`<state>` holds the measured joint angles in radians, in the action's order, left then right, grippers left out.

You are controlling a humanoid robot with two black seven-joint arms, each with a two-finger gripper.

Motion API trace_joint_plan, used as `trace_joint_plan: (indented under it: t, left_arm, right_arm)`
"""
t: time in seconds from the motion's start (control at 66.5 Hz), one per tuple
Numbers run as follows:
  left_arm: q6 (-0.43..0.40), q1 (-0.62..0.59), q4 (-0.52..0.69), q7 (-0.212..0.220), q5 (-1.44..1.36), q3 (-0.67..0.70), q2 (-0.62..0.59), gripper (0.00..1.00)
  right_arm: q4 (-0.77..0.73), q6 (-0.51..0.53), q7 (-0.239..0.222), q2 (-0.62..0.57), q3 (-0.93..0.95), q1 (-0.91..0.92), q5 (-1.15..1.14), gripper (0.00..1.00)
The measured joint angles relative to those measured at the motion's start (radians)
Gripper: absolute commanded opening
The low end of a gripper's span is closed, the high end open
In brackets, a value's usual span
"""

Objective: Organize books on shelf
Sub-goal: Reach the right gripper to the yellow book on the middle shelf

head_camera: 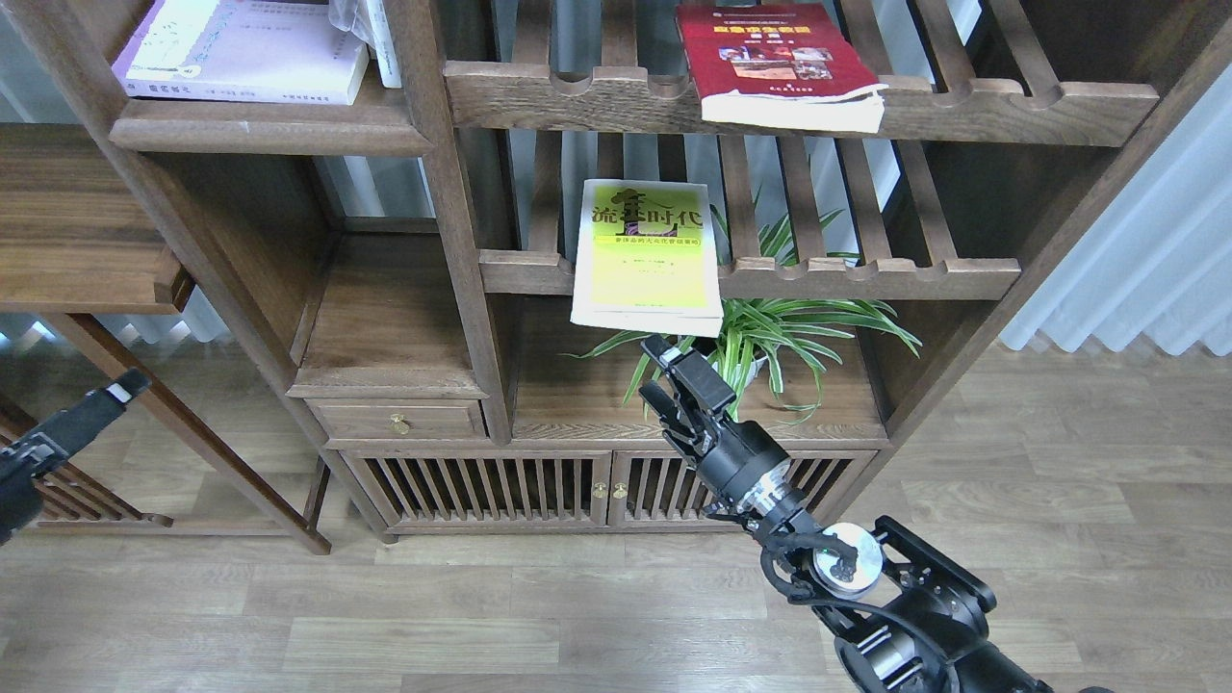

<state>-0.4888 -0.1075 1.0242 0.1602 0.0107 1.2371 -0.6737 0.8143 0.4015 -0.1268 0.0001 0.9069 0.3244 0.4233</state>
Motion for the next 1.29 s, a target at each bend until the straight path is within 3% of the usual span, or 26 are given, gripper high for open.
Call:
trace_joint_plan:
  t: [0.721, 0.902, 1.067, 1.293]
  left_arm:
    - [0.000, -0.004, -0.003, 0.001, 0.000, 0.012, -0.001, 0.98]
    - [0.000, -0.006, -0.003, 0.001, 0.000, 0.017, -0.004, 0.98]
    - [0.000, -0.006, -0.003, 0.001, 0.000, 0.023, -0.004, 0.98]
    - [0.000, -0.006, -0.004, -0.001, 0.000, 0.042, -0.005, 0.99]
  right_arm:
    - [-0.108, -0.215, 0.002, 0.000, 0.004, 0.198, 0.103, 0.97]
    - [-0.146, -0.225, 0.002, 0.000, 0.004, 0.240, 0.108, 0.88]
    - [-0.150, -0.226, 0.001, 0.000, -0.011, 0.246, 0.108, 0.69]
    - [-0.150, -0.212, -0.002, 0.000, -0.078, 0.247, 0.109, 0.66]
